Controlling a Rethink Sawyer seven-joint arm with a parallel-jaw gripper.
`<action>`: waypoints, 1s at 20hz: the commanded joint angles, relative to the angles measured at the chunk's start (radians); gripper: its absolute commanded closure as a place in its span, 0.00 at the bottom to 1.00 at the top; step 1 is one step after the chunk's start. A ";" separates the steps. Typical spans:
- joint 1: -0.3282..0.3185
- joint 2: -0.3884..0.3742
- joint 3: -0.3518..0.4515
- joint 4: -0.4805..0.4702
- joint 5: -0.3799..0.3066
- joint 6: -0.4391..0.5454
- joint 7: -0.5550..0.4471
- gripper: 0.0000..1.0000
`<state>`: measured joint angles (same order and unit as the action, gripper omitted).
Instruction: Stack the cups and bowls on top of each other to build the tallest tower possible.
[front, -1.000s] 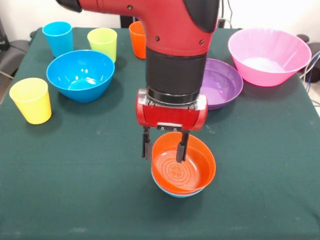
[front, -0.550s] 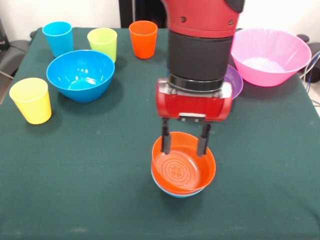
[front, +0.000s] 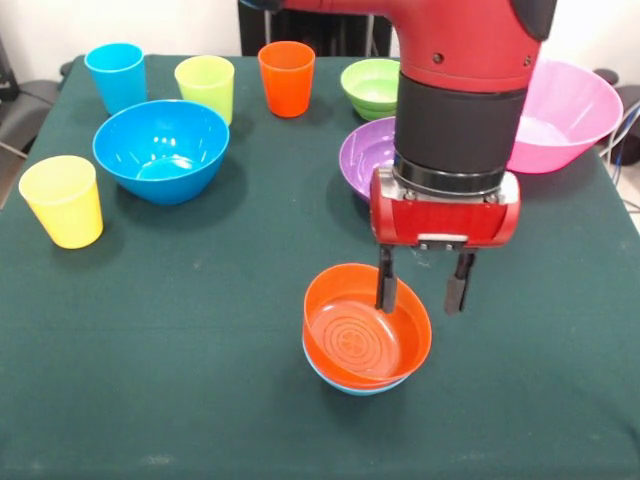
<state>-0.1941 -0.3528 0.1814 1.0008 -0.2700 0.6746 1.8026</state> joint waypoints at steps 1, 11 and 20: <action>0.014 0.101 0.016 -0.021 -0.020 -0.005 0.055 0.00; 0.016 0.159 0.018 -0.064 -0.023 -0.052 0.057 0.00; 0.033 0.184 0.006 -0.086 -0.018 -0.070 0.078 0.00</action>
<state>-0.1862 -0.2020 0.1763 0.9442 -0.2698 0.6447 1.8026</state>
